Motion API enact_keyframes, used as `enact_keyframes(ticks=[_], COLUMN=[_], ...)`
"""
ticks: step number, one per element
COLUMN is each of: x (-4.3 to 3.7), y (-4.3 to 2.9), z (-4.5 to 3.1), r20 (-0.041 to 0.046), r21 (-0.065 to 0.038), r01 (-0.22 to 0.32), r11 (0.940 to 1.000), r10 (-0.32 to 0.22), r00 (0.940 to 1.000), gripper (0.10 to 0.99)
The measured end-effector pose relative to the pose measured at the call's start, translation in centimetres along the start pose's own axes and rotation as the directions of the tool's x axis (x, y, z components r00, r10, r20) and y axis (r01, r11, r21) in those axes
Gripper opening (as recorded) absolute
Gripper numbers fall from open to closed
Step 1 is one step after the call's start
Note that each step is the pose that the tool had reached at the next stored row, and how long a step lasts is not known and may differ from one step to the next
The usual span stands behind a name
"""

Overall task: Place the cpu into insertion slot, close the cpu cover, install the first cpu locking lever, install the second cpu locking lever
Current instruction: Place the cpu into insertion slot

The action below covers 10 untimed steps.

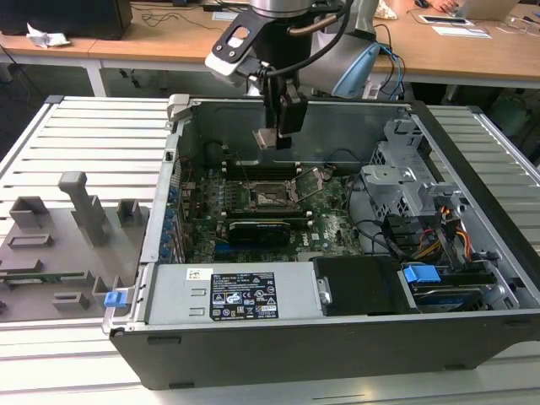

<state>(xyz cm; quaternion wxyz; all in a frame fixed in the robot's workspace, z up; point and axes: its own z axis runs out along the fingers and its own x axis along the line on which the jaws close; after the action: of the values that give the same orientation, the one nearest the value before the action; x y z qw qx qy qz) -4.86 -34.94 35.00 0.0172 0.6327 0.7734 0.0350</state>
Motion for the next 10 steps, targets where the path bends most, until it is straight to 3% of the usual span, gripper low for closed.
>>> enact_keyframes(ticks=[10], x=[-0.01], y=[-0.06], z=[0.73], r20=[0.0002], r21=[0.0], r01=[-0.004], r11=[1.0], r10=[0.004], r00=[1.0], gripper=[0.525])
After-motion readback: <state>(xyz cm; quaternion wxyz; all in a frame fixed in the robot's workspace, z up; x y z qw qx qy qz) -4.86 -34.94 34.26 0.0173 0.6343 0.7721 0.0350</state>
